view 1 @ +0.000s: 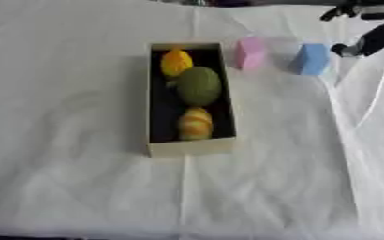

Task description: Pick up objects on the table and place them in the box.

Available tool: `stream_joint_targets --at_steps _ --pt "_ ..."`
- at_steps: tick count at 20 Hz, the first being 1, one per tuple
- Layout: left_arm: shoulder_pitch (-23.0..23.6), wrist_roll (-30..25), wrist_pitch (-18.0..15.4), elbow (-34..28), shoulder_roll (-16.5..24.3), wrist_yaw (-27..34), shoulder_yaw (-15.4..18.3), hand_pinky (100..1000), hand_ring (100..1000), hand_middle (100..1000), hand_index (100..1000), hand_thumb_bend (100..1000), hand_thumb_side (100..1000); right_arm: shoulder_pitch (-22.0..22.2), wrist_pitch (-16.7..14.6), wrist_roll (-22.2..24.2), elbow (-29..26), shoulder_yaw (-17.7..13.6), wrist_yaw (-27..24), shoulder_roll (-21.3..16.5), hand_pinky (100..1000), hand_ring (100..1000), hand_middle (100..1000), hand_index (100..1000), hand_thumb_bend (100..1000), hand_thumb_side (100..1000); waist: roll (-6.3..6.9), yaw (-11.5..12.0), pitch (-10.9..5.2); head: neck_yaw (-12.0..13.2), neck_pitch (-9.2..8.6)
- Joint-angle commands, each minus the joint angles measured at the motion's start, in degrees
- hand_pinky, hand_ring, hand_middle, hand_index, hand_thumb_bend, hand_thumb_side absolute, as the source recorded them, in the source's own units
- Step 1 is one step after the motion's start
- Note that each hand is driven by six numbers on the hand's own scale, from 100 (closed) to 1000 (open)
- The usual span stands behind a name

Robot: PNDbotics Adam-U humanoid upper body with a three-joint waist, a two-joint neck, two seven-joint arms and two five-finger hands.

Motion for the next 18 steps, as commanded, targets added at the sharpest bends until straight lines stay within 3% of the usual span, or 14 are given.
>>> stream_joint_targets --at_steps 1,18 --pt "-0.76 -0.39 0.02 -1.02 0.76 0.32 0.14 855 862 851 889 100 672 -1.51 -4.99 4.24 0.23 -0.17 -0.26 -1.06 938 1000 943 1000 167 487 -0.76 0.01 -1.41 0.14 0.22" --pt "-0.63 -0.92 0.37 -0.67 0.77 0.41 0.18 855 859 842 886 100 672 -0.97 -5.99 5.71 -0.88 1.45 -5.1 -2.24 937 1000 938 1000 182 474 -1.2 -0.52 -1.41 1.02 0.22"
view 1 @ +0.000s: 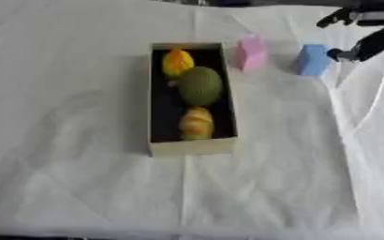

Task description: Pick up objects on the table and place them in the box.

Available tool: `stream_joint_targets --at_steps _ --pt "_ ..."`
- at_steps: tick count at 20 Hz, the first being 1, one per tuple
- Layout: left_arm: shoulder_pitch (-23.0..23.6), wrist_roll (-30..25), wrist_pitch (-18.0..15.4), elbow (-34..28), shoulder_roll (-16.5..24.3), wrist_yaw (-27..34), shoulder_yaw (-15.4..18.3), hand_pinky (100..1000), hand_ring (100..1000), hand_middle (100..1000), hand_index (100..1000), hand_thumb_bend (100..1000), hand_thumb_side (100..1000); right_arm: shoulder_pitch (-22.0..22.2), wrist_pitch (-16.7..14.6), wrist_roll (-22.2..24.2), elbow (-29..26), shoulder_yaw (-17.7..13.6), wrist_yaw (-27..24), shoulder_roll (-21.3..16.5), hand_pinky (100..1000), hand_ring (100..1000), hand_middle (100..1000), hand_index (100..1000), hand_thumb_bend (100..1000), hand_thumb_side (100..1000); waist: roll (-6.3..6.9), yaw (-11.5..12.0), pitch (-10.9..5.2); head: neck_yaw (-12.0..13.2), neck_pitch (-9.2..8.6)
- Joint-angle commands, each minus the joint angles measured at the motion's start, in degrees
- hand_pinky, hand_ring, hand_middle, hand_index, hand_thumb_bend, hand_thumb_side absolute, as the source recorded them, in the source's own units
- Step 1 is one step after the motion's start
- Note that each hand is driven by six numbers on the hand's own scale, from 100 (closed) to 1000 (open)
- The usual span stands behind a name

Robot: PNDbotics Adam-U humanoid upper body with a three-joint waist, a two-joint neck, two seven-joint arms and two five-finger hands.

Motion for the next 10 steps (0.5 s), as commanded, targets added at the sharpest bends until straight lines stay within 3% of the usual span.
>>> stream_joint_targets --at_steps 1,4,10 --pt "-0.59 -0.24 0.0 -0.73 0.75 0.18 0.18 855 858 841 886 100 672 -0.94 -5.87 6.08 -1.44 0.2 -1.06 -2.4 939 1000 940 1000 207 485 -0.81 -0.16 -1.42 0.33 0.22" --pt "-0.62 -0.37 0.05 -0.7 0.61 0.29 0.08 854 857 840 886 100 672 -1.07 -5.95 6.17 -1.43 0.63 0.15 -2.13 940 1000 942 1000 247 503 -0.69 -0.15 -1.41 0.19 0.22" --pt "-0.77 -0.68 0.04 -0.6 0.38 0.45 -0.04 854 856 838 886 100 672 -1.63 -6.85 5.25 0.08 0.8 2.54 -0.84 940 1000 939 1000 243 477 -0.4 0.11 -1.32 -0.15 0.22"
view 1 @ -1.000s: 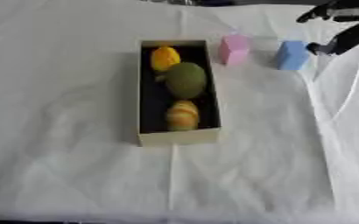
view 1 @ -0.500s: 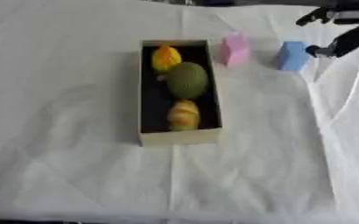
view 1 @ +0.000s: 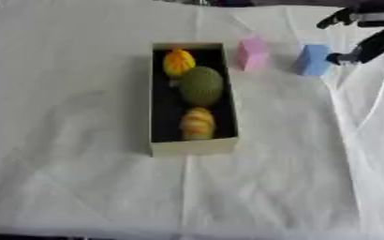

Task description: Pick up objects on the table and place them in the box.

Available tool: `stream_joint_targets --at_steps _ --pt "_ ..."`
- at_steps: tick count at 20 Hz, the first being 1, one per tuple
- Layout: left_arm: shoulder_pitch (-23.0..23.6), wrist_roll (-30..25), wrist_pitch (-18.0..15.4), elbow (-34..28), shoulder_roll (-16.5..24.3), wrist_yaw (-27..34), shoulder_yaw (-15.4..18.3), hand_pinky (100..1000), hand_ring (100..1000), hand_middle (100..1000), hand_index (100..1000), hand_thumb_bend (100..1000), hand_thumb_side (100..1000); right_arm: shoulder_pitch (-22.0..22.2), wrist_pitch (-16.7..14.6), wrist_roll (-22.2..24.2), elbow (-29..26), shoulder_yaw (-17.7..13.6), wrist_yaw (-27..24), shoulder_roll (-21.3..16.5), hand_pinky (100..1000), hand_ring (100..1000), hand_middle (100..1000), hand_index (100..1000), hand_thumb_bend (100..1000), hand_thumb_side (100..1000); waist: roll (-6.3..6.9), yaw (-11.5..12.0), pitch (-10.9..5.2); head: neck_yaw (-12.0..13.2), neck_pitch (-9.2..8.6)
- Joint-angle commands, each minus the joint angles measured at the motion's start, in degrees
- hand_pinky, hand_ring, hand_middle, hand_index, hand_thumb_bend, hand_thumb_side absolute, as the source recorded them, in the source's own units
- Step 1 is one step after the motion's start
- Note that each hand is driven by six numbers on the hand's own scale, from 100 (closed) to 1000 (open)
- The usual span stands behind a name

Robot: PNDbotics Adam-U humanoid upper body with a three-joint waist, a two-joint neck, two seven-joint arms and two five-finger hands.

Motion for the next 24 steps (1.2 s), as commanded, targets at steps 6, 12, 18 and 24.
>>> stream_joint_targets --at_steps 6,12,18,24 --pt "-0.85 -0.35 -0.01 -0.61 0.25 0.2 0.15 854 855 836 884 100 672 -1.53 -7.05 4.67 0.87 -0.19 2.02 -0.47 937 1000 938 1000 265 491 -0.45 0.33 -1.26 -0.24 0.22" --pt "-0.82 -0.49 0.02 -0.58 0.01 0.26 0.18 853 854 834 882 100 672 -1.81 -7.41 3.39 2.63 -0.2 4.22 0.64 936 1000 939 1000 271 481 -0.28 0.66 -1.21 -0.41 0.22" --pt "-0.86 -0.53 0.02 -0.54 -0.1 0.31 0.22 853 854 831 879 100 672 -1.81 -7.52 2.58 4.6 -0.62 5.92 1.22 934 1000 939 1000 281 471 -0.13 0.65 -1.01 -0.55 0.22" --pt "-0.68 -0.56 0.05 -0.45 -0.42 0.39 0.33 853 853 829 876 100 672 -1.79 -6.18 1.41 6.36 -1.28 7.81 2.08 932 1000 938 1000 285 457 0.23 0.79 -0.86 -0.99 0.22"
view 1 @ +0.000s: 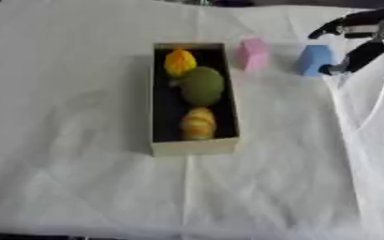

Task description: Pick up objects on the table and place them in the box.

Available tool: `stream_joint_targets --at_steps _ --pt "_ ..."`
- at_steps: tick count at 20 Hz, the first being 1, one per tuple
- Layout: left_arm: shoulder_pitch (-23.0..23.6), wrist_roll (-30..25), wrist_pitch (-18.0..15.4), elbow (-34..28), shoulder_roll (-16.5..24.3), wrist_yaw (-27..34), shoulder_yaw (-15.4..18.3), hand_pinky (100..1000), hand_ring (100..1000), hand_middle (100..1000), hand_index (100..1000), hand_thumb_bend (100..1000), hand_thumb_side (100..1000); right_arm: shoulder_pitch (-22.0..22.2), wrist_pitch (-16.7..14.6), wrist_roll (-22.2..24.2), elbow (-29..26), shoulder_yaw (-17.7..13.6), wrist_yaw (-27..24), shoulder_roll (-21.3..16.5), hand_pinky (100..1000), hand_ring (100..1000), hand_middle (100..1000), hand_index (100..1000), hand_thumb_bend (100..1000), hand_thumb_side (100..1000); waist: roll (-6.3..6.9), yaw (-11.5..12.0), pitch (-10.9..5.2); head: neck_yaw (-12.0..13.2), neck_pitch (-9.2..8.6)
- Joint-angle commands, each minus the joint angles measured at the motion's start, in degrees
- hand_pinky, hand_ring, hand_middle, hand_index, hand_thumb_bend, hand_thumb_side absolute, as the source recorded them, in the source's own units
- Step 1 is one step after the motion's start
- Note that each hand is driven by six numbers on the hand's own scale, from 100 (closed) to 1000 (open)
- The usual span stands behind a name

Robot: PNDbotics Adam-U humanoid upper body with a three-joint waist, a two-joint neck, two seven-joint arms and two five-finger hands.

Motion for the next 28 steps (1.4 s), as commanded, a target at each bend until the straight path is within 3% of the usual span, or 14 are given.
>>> stream_joint_targets --at_steps 1,17,21,28 --pt "-0.59 -0.2 -0.04 -0.46 0.51 0.15 0.48 853 853 828 875 100 672 -1.24 -3.71 3.56 0.69 -0.93 1.38 -0.76 932 1000 937 1000 279 452 0.27 0.1 -0.86 -0.32 0.22" --pt "-0.41 -1.4 0.17 -0.11 -0.05 0.23 0.24 852 853 826 869 100 672 -1.42 -1.78 -0.61 3.52 -2.48 3.95 1.24 918 994 912 1000 191 419 0.77 0.46 -0.15 -0.93 0.22" --pt "-0.4 -1.76 0.27 0.03 -0.14 0.24 0.2 852 853 825 868 100 672 -1.36 -1.71 -1.6 3.84 -2.65 4.25 1.37 909 973 820 1000 203 417 0.77 0.46 -0.02 -0.99 0.22" --pt "-0.25 -2.27 0.43 0.2 -0.26 0.24 0.09 851 850 821 865 100 672 -1.39 -0.2 -6.26 3.61 -3.02 4.93 1.66 856 893 581 880 168 426 0.85 0.49 0.0 -1.17 0.22"
